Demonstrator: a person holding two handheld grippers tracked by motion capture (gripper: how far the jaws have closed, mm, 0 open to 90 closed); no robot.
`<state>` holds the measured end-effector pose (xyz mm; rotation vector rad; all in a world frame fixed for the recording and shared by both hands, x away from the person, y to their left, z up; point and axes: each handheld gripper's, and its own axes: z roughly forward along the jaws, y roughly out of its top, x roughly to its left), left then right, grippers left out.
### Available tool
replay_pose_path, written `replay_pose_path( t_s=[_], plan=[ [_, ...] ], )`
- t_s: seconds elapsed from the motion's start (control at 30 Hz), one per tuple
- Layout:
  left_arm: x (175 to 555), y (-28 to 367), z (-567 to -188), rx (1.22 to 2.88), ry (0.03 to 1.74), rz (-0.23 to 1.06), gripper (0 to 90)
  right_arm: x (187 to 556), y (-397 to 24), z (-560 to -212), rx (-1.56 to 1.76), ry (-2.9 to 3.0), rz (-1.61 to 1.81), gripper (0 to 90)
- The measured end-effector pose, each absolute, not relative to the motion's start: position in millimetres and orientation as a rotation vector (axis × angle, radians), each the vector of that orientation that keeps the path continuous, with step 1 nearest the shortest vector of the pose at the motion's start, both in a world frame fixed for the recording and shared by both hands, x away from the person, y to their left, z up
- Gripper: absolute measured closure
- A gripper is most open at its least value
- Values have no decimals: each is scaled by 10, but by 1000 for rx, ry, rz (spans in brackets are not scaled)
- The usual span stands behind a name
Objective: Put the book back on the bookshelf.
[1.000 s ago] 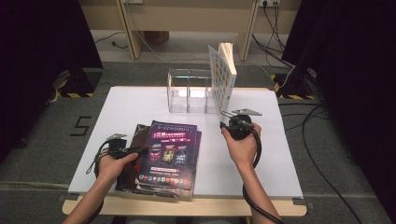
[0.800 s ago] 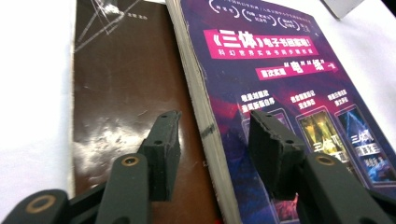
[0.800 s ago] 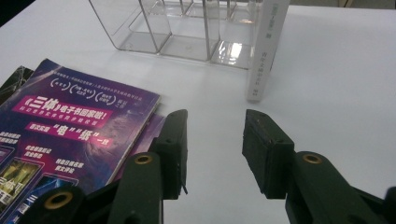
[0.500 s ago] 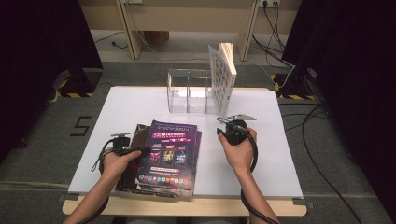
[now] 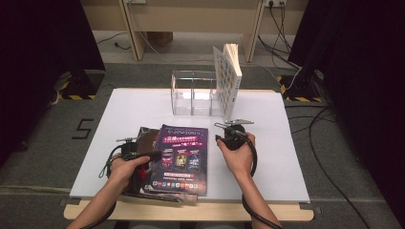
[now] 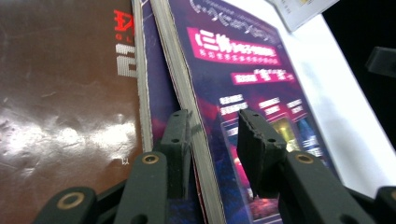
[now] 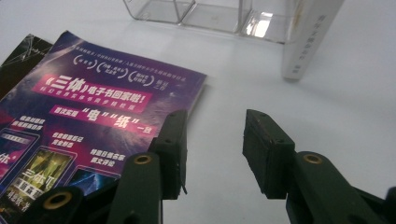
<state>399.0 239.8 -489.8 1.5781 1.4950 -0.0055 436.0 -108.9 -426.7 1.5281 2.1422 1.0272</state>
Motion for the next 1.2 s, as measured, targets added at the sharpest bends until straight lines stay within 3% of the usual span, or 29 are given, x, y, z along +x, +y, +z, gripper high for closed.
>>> replay_pose_path(
  t_s=[0.37, 0.53, 0.83, 1.2],
  plan=[
    [4014, 2240, -4863, 1698, 1438, 121, 691, 4584, -950, -4548, 1638, 2256, 993, 591],
    [4001, 2247, -4851, 1701, 1421, 141, 763, 4735, -913, -4558, 1661, 2268, 987, 585],
    [3966, 2294, -4811, 1665, 1397, 93, 821, 4753, -876, -4541, 1654, 2277, 984, 584],
    [3844, 2463, -4817, 1682, 1383, 9, 829, 4799, -868, -4491, 1647, 2277, 982, 581]
  ],
)
